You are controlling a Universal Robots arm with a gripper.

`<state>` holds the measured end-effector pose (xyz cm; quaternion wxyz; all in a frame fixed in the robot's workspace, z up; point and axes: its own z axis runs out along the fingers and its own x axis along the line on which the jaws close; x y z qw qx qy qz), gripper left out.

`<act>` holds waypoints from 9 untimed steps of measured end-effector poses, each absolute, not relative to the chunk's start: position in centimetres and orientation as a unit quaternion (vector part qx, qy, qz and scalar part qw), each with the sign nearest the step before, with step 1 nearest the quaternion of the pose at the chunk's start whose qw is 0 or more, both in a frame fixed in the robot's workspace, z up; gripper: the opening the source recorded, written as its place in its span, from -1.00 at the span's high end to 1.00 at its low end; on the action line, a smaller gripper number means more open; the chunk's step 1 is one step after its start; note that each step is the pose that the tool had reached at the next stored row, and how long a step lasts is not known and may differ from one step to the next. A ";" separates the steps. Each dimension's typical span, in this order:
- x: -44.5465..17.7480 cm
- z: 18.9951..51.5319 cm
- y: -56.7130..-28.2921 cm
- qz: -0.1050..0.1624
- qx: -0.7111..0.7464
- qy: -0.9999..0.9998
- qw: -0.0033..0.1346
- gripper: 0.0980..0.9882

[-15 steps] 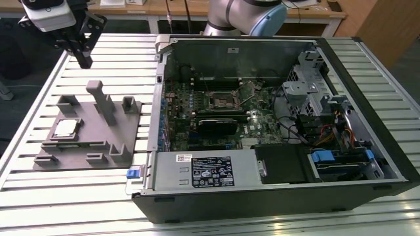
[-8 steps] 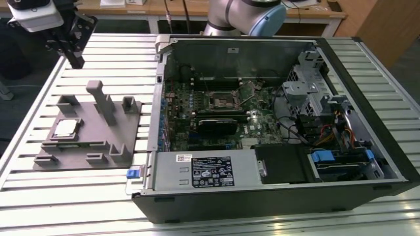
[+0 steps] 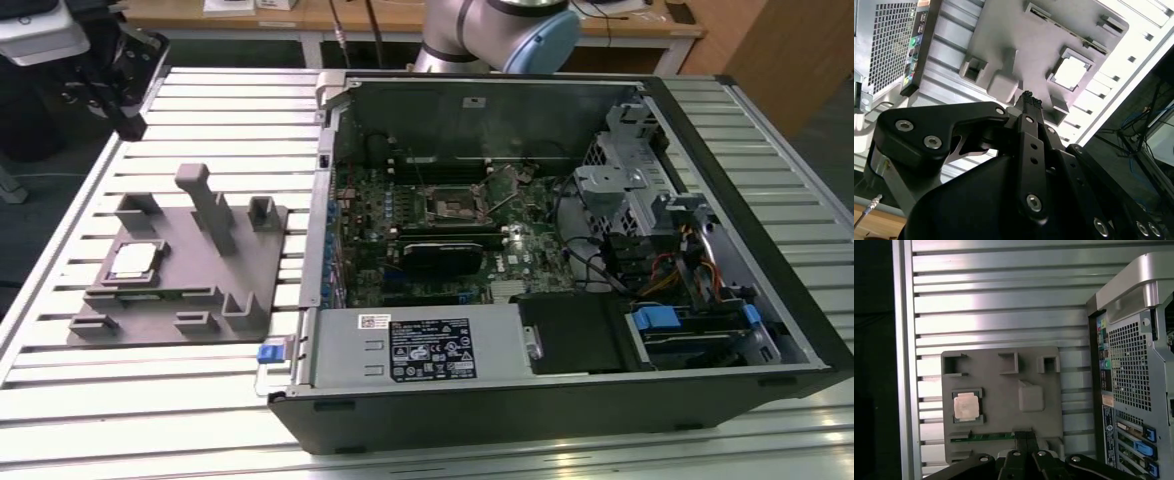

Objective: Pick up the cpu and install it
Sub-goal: 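Reach for the cpu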

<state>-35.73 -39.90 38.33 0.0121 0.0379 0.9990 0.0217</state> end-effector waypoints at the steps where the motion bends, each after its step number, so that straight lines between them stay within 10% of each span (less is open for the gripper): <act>1: -36.0 38.3 -39.9 0.022 0.038 0.999 0.012 0.98; 9: -38.6 38.2 -39.9 0.022 0.038 0.999 0.012 0.98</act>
